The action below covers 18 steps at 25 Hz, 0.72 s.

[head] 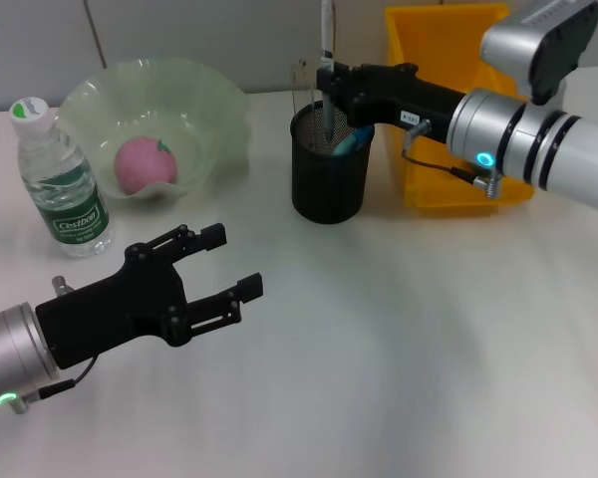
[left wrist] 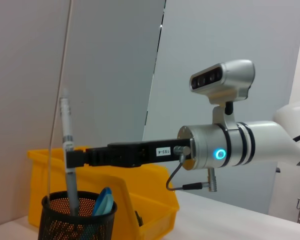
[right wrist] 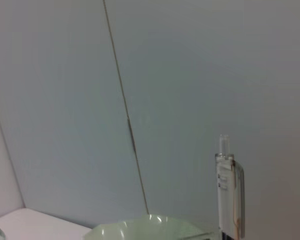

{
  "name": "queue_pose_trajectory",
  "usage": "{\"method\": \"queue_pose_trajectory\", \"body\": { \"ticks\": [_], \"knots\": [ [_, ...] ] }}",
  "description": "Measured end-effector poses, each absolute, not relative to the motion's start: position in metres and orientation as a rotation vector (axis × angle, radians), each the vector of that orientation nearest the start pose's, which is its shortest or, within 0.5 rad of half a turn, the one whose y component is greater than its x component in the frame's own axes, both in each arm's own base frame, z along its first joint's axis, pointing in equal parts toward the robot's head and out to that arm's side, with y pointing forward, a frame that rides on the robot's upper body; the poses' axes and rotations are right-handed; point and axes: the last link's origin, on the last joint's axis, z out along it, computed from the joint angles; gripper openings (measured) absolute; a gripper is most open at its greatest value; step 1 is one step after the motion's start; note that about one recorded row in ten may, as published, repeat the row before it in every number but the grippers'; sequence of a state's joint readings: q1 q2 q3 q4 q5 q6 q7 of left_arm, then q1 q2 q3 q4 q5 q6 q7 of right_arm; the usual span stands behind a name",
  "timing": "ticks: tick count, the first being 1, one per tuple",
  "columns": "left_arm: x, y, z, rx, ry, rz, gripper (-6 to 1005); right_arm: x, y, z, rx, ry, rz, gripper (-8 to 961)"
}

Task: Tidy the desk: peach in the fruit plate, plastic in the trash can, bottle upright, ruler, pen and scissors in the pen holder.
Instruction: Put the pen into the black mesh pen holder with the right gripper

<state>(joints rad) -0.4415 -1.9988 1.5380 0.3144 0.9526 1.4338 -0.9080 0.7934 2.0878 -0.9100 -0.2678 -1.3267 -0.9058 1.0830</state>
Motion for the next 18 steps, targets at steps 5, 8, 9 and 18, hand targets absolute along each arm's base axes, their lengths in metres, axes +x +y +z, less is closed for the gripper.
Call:
{"method": "queue_pose_trajectory", "body": {
  "ticks": [5, 8, 9, 18],
  "knots": [
    [-0.2631, 0.2918, -0.0468, -2.595, -0.457, -1.023, 799, 0.2123, 0.4309, -0.0458, -2.246, 0.685, 0.76, 150],
    [-0.2643, 0.2906, -0.0467, -2.593, -0.462, -1.022, 798, 0.2128, 0.4305, -0.046, -2.246, 0.687, 0.76, 150],
    [-0.2646, 0.2903, -0.0467, -2.592, -0.463, -1.022, 798, 0.2133, 0.43, -0.0461, -2.246, 0.688, 0.761, 151],
    [-0.2655, 0.2886, -0.0451, -2.59, -0.459, -1.027, 798, 0.2147, 0.4239, -0.0528, -2.298, 0.664, 0.727, 174]
  ]
}}
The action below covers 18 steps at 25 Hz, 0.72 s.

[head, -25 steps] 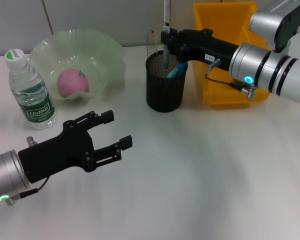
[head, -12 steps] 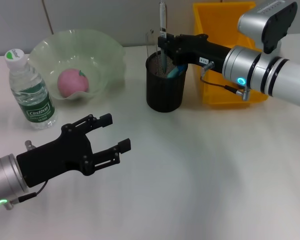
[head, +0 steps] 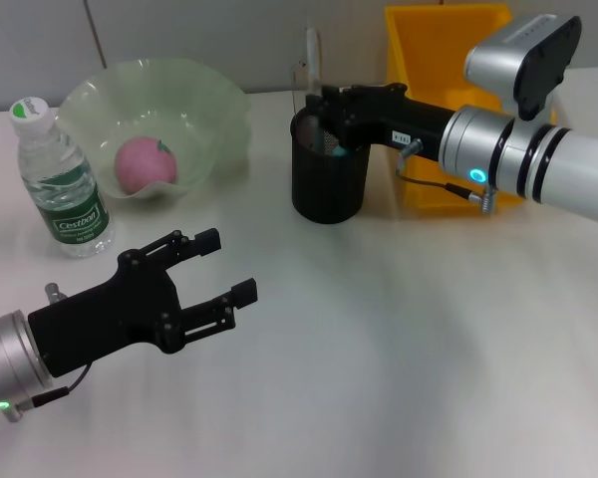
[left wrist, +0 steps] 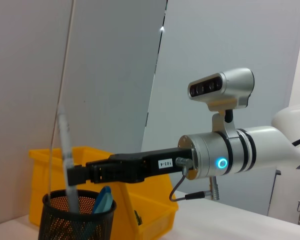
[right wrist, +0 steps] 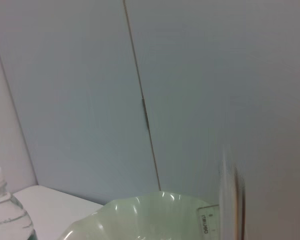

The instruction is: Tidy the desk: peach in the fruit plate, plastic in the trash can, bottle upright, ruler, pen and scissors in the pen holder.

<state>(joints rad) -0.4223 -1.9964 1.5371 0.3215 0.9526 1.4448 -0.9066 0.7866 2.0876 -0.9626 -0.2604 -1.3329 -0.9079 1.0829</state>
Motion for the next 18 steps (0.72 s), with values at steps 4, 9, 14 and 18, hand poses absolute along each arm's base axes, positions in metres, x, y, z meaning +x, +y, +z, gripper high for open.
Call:
{"method": "queue_pose_trajectory", "body": {
  "ticks": [4, 9, 14, 18],
  "knots": [
    [-0.265, 0.288, -0.044, -2.593, -0.454, -1.034, 798, 0.217, 0.423, -0.052, -2.295, 0.665, 0.724, 264],
    [-0.266, 0.288, -0.043, -2.595, -0.452, -1.033, 798, 0.221, 0.424, -0.046, -2.273, 0.662, 0.727, 376],
    [-0.267, 0.287, -0.043, -2.593, -0.462, -1.032, 798, 0.222, 0.424, -0.037, -2.225, 0.673, 0.789, 563],
    [-0.268, 0.287, -0.043, -2.592, -0.47, -1.032, 798, 0.222, 0.419, -0.025, -2.188, 0.67, 0.887, 714]
  ]
}}
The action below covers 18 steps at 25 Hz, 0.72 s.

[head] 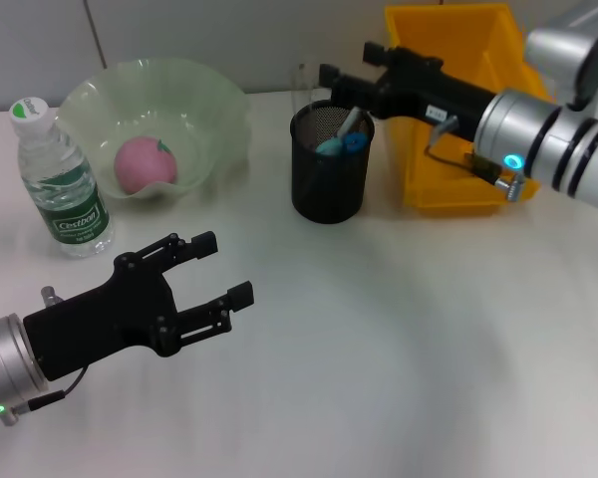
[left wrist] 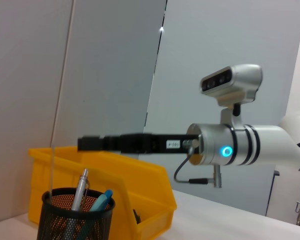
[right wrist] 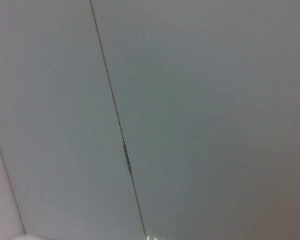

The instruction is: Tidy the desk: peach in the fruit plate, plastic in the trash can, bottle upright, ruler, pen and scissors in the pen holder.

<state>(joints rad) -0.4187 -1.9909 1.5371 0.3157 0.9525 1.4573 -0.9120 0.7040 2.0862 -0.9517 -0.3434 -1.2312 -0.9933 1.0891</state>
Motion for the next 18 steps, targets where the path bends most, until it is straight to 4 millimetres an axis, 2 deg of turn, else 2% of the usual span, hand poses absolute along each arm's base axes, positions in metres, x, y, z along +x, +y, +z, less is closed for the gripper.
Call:
{"method": "queue_pose_trajectory", "body": {
  "ticks": [2, 4, 5, 6, 8, 9, 10, 13, 14, 15, 16, 18],
  "knots": [
    [-0.267, 0.287, -0.043, -2.593, -0.472, -1.037, 798, 0.222, 0.415, -0.02, -2.175, 0.666, 0.936, 790],
    [-0.267, 0.286, -0.042, -2.593, -0.477, -1.044, 798, 0.22, 0.403, -0.014, -2.194, 0.635, 1.041, 798],
    [-0.267, 0.286, -0.042, -2.593, -0.477, -1.044, 798, 0.22, 0.403, -0.014, -2.194, 0.635, 1.041, 802],
    [-0.266, 0.286, -0.042, -2.595, -0.485, -1.048, 798, 0.218, 0.389, -0.011, -2.234, 0.61, 1.125, 806],
    [-0.266, 0.286, -0.041, -2.602, -0.501, -1.06, 798, 0.219, 0.381, -0.008, -2.257, 0.601, 1.164, 814],
    [-0.265, 0.286, -0.038, -2.612, -0.513, -1.076, 798, 0.221, 0.366, -0.002, -2.32, 0.597, 1.212, 814],
    [-0.265, 0.286, -0.038, -2.612, -0.513, -1.076, 798, 0.221, 0.366, -0.002, -2.32, 0.597, 1.212, 813],
    [-0.264, 0.284, -0.032, -2.63, -0.53, -1.109, 799, 0.227, 0.343, 0.007, -2.477, 0.615, 1.205, 812],
    [-0.262, 0.282, -0.029, -2.653, -0.553, -1.135, 799, 0.235, 0.329, 0.012, -2.588, 0.64, 1.163, 812],
    [-0.262, 0.282, -0.029, -2.653, -0.553, -1.135, 799, 0.235, 0.329, 0.012, -2.588, 0.64, 1.163, 811],
    [-0.262, 0.281, -0.025, -2.684, -0.593, -1.147, 799, 0.243, 0.315, 0.018, -2.702, 0.664, 1.118, 811],
    [-0.261, 0.281, -0.024, -2.701, -0.62, -1.152, 799, 0.247, 0.309, 0.02, -2.751, 0.672, 1.089, 811]
  ]
}}
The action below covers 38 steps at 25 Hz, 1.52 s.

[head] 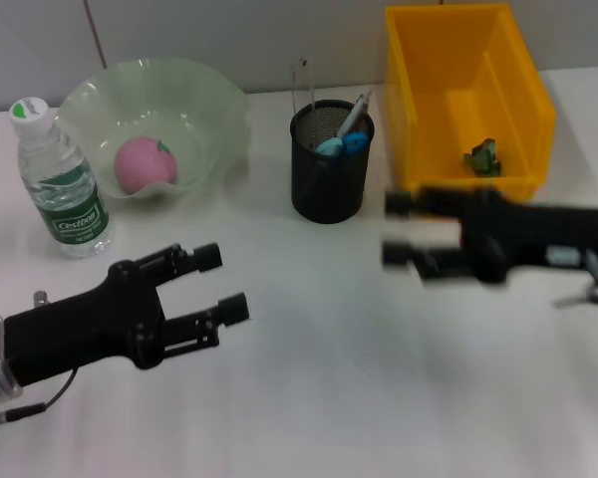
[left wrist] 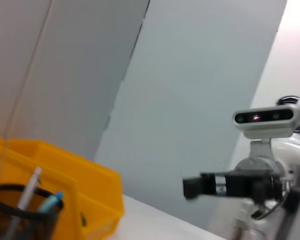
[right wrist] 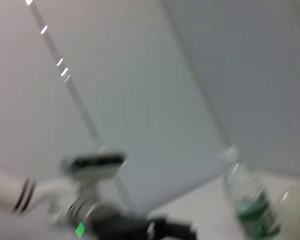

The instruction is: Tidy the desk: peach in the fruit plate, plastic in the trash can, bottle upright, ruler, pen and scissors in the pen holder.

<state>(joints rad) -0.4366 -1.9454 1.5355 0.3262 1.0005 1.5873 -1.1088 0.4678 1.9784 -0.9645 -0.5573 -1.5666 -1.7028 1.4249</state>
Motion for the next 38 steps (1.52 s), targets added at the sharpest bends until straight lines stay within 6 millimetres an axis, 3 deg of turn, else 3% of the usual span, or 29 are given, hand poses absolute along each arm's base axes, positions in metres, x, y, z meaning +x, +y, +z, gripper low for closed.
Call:
{"method": "queue_pose_trajectory", "body": {
  "ticks": [1, 8, 16, 38],
  "knots": [
    [-0.259, 0.281, -0.024, -2.747, -0.658, -1.146, 799, 0.255, 0.301, 0.024, -2.824, 0.688, 1.023, 811],
    [-0.257, 0.28, -0.033, -2.894, -0.701, -1.019, 799, 0.276, 0.29, 0.026, -2.874, 0.694, 0.878, 811],
    [-0.258, 0.288, -0.031, -2.935, -0.674, -0.921, 799, 0.277, 0.288, 0.015, -2.955, 0.714, 0.77, 812],
    [-0.26, 0.286, -0.028, -2.968, -0.633, -0.876, 799, 0.277, 0.288, 0.005, -2.952, 0.747, 0.755, 811]
  ]
}}
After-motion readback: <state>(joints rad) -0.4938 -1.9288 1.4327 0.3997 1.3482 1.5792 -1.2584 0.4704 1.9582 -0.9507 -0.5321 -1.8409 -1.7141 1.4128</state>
